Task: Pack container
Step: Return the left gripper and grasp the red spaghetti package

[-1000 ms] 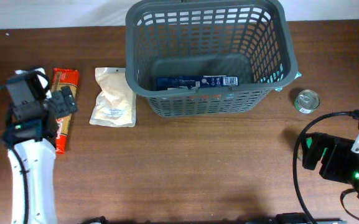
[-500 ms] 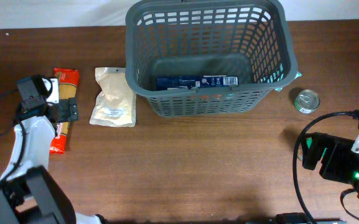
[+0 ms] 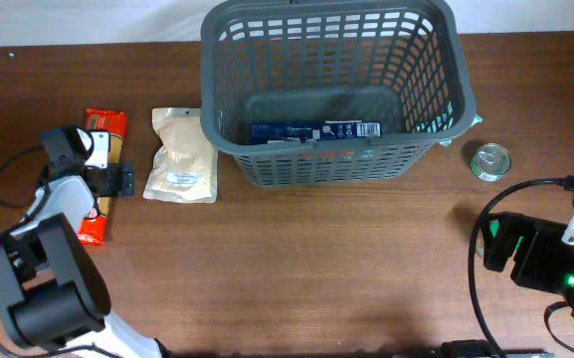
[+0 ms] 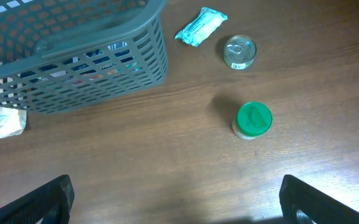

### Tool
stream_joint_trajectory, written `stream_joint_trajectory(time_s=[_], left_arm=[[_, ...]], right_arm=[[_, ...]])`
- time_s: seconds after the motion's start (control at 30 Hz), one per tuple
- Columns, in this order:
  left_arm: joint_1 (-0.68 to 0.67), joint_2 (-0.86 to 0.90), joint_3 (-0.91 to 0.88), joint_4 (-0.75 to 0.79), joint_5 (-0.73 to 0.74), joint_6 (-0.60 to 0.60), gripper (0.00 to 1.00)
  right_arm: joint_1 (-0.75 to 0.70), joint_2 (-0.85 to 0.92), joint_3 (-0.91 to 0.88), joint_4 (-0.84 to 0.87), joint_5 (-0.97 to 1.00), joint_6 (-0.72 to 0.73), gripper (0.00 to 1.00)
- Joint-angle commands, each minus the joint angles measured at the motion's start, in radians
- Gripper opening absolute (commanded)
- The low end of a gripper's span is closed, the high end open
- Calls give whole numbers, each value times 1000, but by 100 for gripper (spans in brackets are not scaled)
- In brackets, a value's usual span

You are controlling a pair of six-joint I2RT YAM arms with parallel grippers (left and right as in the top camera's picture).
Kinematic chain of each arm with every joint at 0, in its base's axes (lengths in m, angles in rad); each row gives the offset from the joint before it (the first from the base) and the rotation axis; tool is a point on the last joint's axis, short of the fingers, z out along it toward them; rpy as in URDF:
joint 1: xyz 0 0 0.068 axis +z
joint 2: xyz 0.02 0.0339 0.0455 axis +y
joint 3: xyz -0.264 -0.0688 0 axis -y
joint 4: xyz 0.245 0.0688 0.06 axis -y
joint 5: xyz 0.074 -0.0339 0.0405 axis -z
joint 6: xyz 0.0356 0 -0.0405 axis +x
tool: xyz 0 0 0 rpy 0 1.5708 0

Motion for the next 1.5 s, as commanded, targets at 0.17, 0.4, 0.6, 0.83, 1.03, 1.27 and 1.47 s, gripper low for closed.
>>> stream_joint_trajectory(time_s=[0.17,0.4,0.6,0.83,1.03,1.27,1.47], left_arm=[[8,77,-7,47,-60,15,99],[8,118,-7,35,-80,7,49],[8,117,-6,31,-80,-10,13],[5,82,3,7,-80,-111,2],[5,-63,45,-51,-80,-161,2],[3,-312,121,-151,-35,-192,2],[-27,-487,174,-208,1,-182,2]], right_arm=[[-1,3,-4,-6,13,9,99],[-1,3,-4,-6,13,9,99],[-1,3,-4,-6,13,9,99],[-1,3,-4,-6,13,9,99],[-1,3,-4,-6,13,9,99],[-1,3,-4,-6,13,9,99],[-1,3,-4,-6,13,9,99]])
